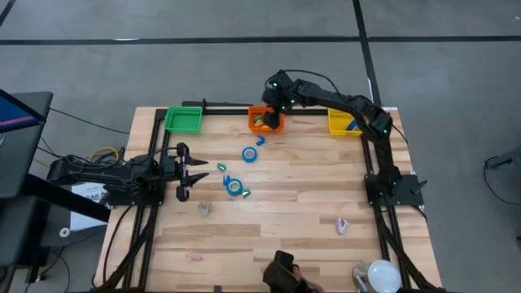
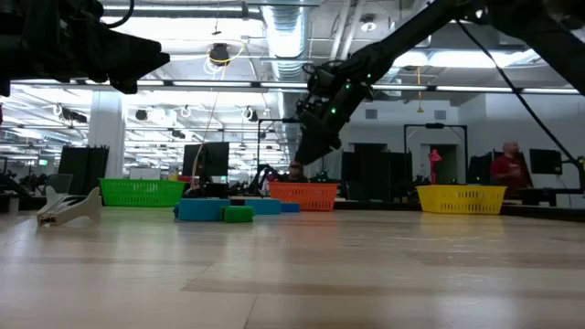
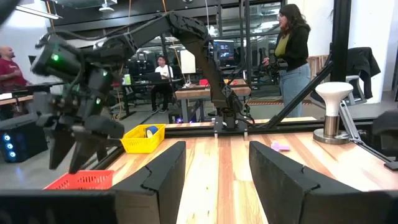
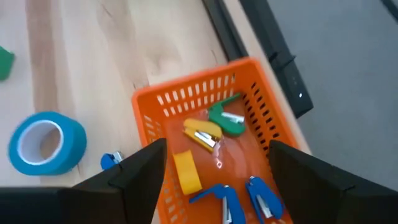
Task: Pick and place Stapler, Stapler remover, tape
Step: Put the purple staple remover into the green bin
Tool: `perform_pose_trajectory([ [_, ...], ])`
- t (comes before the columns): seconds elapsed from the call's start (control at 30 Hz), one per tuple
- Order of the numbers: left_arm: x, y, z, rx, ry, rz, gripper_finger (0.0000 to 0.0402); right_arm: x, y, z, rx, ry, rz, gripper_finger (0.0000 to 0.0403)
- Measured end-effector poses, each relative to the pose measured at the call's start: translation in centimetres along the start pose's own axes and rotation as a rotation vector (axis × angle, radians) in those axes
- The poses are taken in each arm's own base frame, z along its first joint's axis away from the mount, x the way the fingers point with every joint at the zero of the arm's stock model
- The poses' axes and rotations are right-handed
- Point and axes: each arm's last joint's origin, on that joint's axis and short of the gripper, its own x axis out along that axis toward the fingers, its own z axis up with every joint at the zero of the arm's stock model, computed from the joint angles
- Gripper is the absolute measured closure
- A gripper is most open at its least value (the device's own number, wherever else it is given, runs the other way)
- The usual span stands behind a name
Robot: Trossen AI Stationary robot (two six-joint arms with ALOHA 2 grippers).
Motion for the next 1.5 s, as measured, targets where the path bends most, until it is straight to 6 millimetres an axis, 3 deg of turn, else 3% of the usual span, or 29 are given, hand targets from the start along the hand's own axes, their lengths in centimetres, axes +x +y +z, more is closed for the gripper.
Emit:
perform_pose_trajectory([
  [0.13,0.0,0.0,0.0,0.000,0.000,0.000,0.0234,-1.9,1.1,1.1,-0.024,-0.040,0.001,0.0132],
  [0.4,0.0,0.0,0.0,0.000,0.000,0.000,0.0234,-6.0,5.1,2.9,-0.102,-0.088,0.042,0.0131],
  [0.67,0.0,0.0,0.0,0.000,0.000,0.000,0.0234,-7.9,7.7,3.3,-0.143,-0.124,0.072,0.0131],
  [1.13,0.0,0.0,0.0,0.000,0.000,0.000,0.0234,-10.9,11.2,0.2,-0.197,-0.146,0.117,0.0131],
  [1.5,0.0,0.0,0.0,0.000,0.000,0.000,0.0234,-14.1,15.1,-4.7,-0.280,-0.139,0.190,0.0131],
])
